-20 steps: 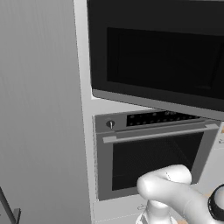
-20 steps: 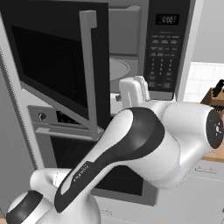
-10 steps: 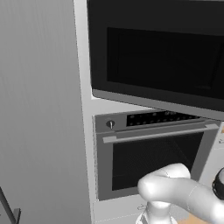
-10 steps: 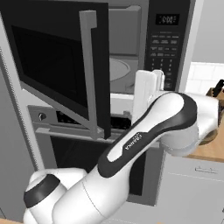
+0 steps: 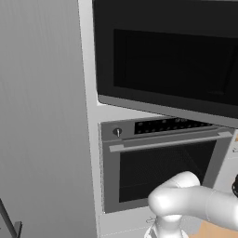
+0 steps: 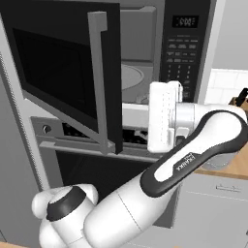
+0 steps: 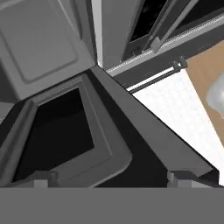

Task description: Open the microwave, place the bowl with waffle inside the microwave, then close the microwave door and turn it on.

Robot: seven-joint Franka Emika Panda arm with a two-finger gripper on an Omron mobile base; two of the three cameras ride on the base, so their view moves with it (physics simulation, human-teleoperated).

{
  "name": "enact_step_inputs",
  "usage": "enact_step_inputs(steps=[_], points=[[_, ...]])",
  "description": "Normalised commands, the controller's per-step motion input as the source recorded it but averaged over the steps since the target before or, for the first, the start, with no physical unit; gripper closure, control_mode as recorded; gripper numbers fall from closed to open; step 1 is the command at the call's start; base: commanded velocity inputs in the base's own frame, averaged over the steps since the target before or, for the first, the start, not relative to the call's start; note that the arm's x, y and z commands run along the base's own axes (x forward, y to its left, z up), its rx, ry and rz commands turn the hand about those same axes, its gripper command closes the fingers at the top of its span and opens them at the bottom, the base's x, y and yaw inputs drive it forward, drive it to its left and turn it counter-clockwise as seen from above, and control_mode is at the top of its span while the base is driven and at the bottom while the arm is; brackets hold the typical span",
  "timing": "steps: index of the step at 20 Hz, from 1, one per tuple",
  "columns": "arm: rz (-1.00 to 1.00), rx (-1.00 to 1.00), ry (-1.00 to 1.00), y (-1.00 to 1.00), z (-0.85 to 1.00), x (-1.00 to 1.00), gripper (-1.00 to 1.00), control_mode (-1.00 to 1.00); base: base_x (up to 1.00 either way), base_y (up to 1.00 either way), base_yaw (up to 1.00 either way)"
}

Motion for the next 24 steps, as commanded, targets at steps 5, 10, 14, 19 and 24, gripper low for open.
enact_step_inputs(steps=[5, 10, 14, 19, 24], points=[[0.23, 0.00, 0.00, 0.77, 0.00, -0.66, -1.00, -1.00, 0.00, 0.00, 0.00], [0.01, 0.02, 0.03, 0.15, 0.00, 0.15, -1.00, -1.00, 0.00, 0.00, 0.00], [-0.01, 0.08, -0.01, -0.20, 0.01, -0.16, -1.00, -1.00, 0.00, 0.00, 0.00], [-0.01, 0.02, -0.09, 0.38, 0.10, -0.79, -1.00, -1.00, 0.00, 0.00, 0.00], [0.00, 0.00, -0.13, 0.81, 0.13, -0.61, -1.00, -1.00, 0.00, 0.00, 0.00]])
